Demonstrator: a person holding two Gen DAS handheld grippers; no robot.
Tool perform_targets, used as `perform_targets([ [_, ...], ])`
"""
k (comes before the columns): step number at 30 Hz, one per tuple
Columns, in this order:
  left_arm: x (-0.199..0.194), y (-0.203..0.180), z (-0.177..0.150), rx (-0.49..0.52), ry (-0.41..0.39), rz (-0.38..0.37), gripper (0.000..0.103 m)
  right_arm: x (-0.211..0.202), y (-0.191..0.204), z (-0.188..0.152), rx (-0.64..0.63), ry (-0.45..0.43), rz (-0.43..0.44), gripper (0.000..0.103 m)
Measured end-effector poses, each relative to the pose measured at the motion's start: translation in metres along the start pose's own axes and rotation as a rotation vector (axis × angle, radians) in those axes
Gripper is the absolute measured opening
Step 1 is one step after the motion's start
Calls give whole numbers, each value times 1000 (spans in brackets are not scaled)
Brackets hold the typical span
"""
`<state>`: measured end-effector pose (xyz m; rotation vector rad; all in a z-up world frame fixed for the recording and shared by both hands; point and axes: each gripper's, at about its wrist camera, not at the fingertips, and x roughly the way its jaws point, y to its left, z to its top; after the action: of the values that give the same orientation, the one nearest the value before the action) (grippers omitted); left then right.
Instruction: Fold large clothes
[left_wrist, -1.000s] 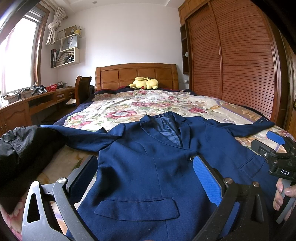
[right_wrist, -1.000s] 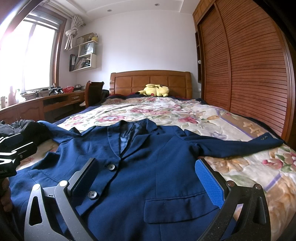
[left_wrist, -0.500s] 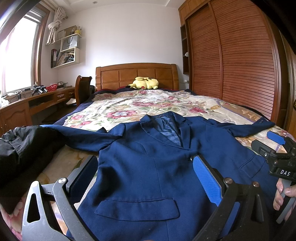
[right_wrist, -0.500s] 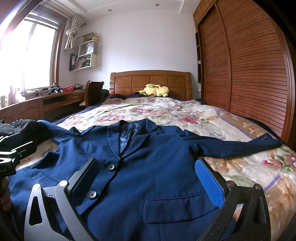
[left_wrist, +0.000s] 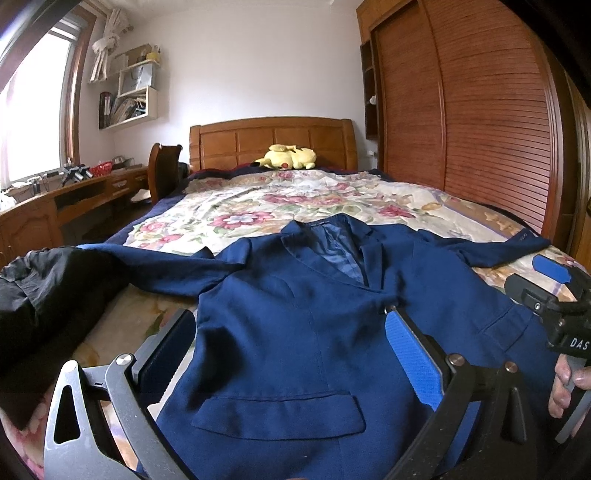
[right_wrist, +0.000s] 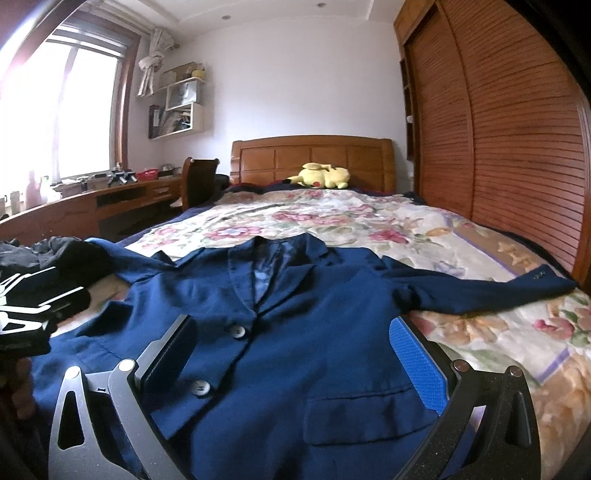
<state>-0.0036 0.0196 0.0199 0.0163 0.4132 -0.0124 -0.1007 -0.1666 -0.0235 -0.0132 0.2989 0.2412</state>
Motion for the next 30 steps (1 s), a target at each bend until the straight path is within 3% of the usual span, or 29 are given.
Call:
perform_targets([
  [17,14,28,19,5,53,28,103,4,23,22,-52,-7,25,103],
  [21,19,40,21,8,65,45,103,11,26,26,-22,18,66,103],
  [30,27,82,27,0,88,85,103,25,34,40,-18,18,56,103],
])
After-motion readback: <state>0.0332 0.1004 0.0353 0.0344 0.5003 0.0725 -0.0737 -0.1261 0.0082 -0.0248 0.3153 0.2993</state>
